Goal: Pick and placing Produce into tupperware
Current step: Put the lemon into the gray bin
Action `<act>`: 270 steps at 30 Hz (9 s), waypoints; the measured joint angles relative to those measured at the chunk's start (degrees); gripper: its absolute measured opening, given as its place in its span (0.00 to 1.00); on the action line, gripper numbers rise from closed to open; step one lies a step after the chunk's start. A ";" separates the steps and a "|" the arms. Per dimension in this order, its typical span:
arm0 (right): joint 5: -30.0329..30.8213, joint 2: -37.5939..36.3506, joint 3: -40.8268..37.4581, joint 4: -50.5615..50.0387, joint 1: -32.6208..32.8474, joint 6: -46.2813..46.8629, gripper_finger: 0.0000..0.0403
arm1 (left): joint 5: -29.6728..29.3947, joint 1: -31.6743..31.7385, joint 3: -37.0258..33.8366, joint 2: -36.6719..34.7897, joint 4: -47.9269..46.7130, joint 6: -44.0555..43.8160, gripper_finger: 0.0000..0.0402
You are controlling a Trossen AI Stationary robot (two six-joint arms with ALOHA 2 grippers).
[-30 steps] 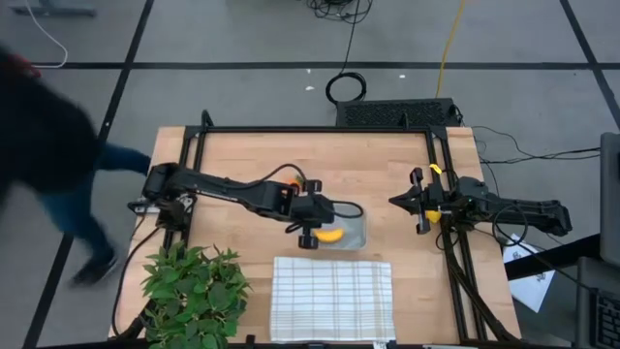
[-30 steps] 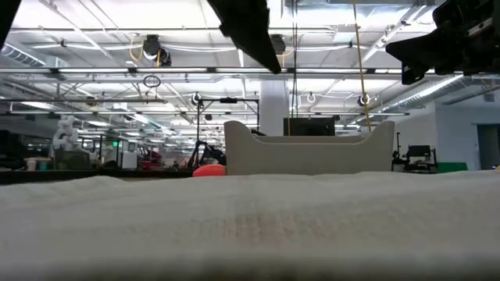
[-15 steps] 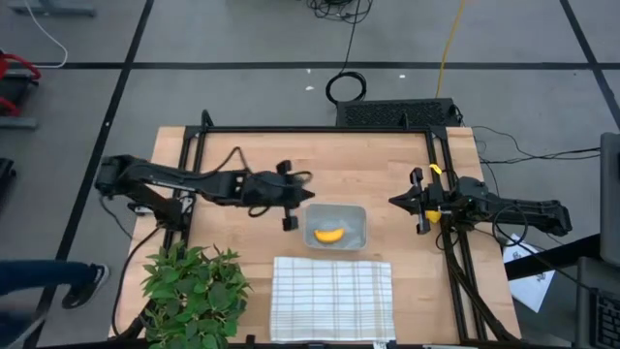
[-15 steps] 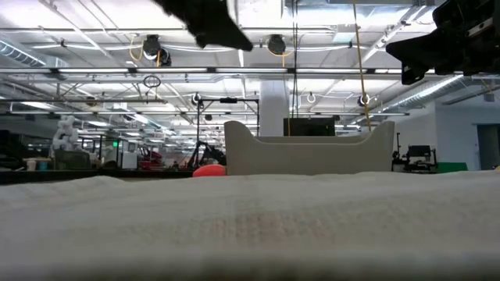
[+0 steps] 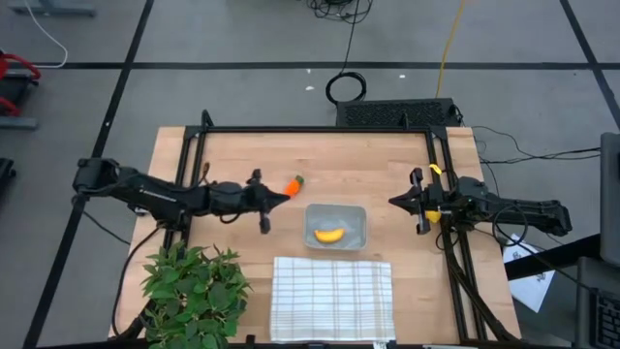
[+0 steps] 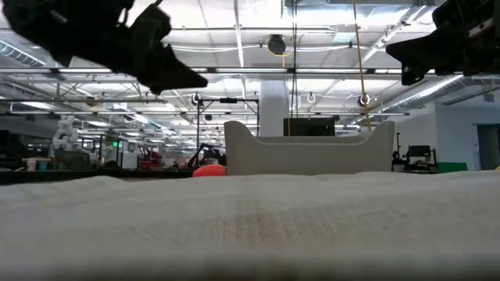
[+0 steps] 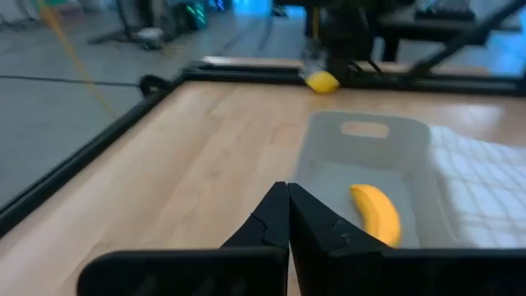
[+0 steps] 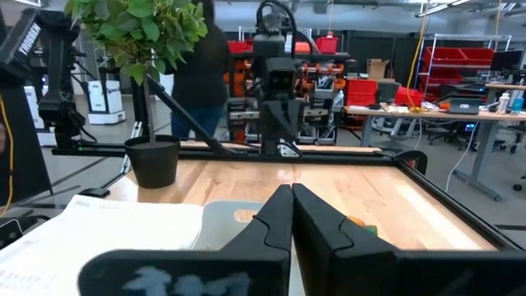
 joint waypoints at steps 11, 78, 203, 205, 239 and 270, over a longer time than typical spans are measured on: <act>0.00 0.02 0.00 -1.02 -0.02 -0.29 0.00 | 1.14 -2.10 -15.92 -0.52 22.27 5.66 0.00; 4.70 0.02 -6.36 11.94 -0.15 -5.93 0.00 | 3.62 -5.98 -22.32 -9.48 24.17 8.91 0.04; 11.84 67.16 35.95 -85.88 -9.40 21.55 0.89 | 3.61 -5.98 -22.28 -9.46 21.06 9.50 0.08; 11.53 69.05 35.95 -86.32 -9.38 21.13 0.89 | 3.55 -5.98 -22.28 -9.46 21.07 9.56 0.08; 10.96 80.70 36.06 -86.19 -9.38 20.70 0.89 | 3.06 -5.98 -22.28 -9.46 21.00 10.40 0.08; 8.90 80.70 40.95 -94.41 -9.51 17.13 0.87 | 2.78 -5.98 -22.28 -9.48 20.94 10.88 0.08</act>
